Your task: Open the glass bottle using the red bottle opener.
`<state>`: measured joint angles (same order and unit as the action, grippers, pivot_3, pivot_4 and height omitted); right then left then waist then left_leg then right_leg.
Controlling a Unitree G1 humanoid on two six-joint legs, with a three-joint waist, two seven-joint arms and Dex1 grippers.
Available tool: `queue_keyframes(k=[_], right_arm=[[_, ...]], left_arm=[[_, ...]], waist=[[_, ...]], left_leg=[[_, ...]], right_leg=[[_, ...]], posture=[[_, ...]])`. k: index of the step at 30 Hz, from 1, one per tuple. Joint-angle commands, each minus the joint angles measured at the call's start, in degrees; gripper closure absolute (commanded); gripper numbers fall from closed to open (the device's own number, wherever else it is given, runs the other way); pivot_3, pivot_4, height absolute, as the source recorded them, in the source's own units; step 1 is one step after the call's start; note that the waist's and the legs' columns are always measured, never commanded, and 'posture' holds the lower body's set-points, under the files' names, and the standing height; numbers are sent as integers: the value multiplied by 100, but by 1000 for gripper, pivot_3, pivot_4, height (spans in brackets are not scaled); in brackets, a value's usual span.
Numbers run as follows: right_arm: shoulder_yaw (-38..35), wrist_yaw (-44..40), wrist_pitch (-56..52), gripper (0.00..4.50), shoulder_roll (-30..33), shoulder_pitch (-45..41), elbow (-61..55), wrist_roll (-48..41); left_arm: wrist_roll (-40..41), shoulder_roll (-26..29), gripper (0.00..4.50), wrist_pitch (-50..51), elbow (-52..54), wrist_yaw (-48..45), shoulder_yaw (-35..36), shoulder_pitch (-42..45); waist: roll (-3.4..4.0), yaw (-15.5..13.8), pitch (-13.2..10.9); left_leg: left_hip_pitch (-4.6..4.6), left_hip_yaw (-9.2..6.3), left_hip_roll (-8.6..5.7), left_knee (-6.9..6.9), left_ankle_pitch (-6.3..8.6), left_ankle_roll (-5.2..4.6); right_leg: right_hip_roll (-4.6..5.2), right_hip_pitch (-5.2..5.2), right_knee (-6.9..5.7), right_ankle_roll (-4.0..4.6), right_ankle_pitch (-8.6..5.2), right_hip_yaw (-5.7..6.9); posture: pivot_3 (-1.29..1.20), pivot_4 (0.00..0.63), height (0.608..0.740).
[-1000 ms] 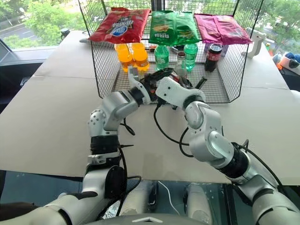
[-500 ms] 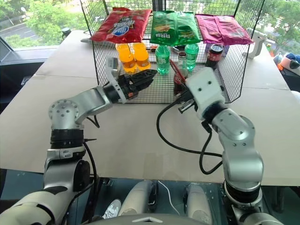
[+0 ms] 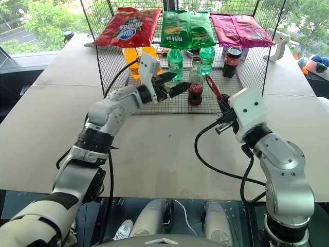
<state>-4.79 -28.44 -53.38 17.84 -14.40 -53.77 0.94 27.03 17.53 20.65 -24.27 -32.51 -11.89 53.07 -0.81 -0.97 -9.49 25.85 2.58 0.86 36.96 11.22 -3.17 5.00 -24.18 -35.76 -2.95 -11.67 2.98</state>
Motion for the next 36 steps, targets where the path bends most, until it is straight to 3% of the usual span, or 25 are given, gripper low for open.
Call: queue_keyframes(k=[1, 15, 18, 21, 22, 28, 34, 36], right_arm=[[-103, 205, 151, 4500, 82, 31, -262, -97], [-68, 681, 0, 4500, 210, 238, -541, -274], [-34, 793, -46, 4500, 230, 264, -610, -280], [-2, 882, -31, 4500, 253, 289, -623, -303], [1, 917, -19, 4500, 258, 309, -623, -310], [38, 1077, 81, 4500, 316, 469, -623, -332], [72, 1314, 240, 4500, 258, 546, -524, -236], [63, 1371, 338, 4500, 234, 571, -452, -208]], left_arm=[[-517, -361, 66, -652, -677, -146, 77, 371], [-1404, -1250, 66, -2045, -3445, -391, 617, 1497], [-1491, -1425, 878, -2256, -3865, -480, 746, 1671], [-1603, -1478, 2050, -2395, -4079, -522, 855, 1750], [-1627, -1484, 2057, -2428, -4125, -533, 893, 1765], [-1735, -1455, 2057, -2539, -4131, -778, 1053, 1724], [-1429, -1182, 2057, -2199, -2858, -1886, 1122, 1223], [-1274, -1022, 2057, -1827, -2008, -2219, 1042, 835]], waist=[[-1, -5, -1], [-5, 6, -3], [-5, 4, -3], [-5, 4, -3], [-5, 8, -3], [-5, 10, -3], [-5, 19, -3], [-5, 22, -3]], left_leg=[[6, 1, 0, 4, 1, -1], [14, -4, 2, 16, 7, -13], [15, -4, 3, 19, 8, -15], [15, -6, 3, 21, 9, -17], [15, -5, 2, 22, 9, -17], [15, -8, 3, 25, 10, -17], [14, -10, 8, 25, 9, -17], [15, -9, 8, 25, 9, -17]], right_leg=[[0, -2, 0, -1, 0, 1], [-2, -7, -4, -41, 3, 1], [-2, -7, -5, -41, 4, 1], [-2, -7, -7, -40, 4, 1], [-2, -6, -8, -38, 5, 1], [-1, -6, -10, -31, 10, 0], [-3, -7, -12, -27, 12, -1], [-3, -7, -12, -27, 12, -1]], posture=[[0, 150, 740], [0, 150, 740], [0, 150, 740], [0, 150, 740], [0, 150, 740], [0, 150, 740], [0, 150, 740], [0, 150, 740]])
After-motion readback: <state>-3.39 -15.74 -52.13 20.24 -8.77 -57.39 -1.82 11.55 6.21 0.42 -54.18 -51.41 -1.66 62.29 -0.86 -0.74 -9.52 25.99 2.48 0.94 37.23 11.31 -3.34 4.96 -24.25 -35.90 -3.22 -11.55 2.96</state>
